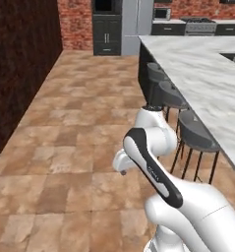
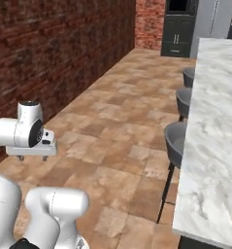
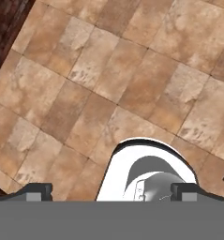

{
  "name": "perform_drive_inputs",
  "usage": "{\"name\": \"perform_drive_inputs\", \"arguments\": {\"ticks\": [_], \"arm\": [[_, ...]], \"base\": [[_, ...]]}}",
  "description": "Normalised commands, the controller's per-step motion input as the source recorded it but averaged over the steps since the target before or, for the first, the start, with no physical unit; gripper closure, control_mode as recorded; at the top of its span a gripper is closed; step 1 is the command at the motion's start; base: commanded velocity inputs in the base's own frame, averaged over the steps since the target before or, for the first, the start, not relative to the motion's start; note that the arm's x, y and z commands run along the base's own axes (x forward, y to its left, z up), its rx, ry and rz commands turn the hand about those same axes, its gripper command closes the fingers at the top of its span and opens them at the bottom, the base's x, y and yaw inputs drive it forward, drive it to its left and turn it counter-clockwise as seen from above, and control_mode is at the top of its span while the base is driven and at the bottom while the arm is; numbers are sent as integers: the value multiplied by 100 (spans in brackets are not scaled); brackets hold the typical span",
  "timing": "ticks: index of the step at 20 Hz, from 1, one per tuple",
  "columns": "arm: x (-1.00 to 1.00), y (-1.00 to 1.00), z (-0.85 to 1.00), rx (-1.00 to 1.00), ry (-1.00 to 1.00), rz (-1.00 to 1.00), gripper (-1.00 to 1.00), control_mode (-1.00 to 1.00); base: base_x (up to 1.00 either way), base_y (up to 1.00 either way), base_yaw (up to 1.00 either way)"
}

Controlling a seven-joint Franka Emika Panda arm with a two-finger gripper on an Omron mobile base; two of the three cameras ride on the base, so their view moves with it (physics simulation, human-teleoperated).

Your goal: Take the chicken drumsticks from the pan and place one on each plate on the dining counter.

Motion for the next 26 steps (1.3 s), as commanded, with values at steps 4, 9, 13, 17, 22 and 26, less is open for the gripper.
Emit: {"name": "perform_drive_inputs", "arguments": {"ticks": [4,9,13,17,22,26], "arm": [[0,0,0,0,0,0,-100,100],[0,0,0,0,0,0,-100,100],[0,0,0,0,0,0,-100,100],[0,0,0,0,0,0,-100,100],[0,0,0,0,0,0,-100,100],[0,0,0,0,0,0,-100,100]], "base": [[100,51,-40],[100,50,-39],[100,51,-36],[100,51,-36],[100,51,-36],[100,55,-30]]}}
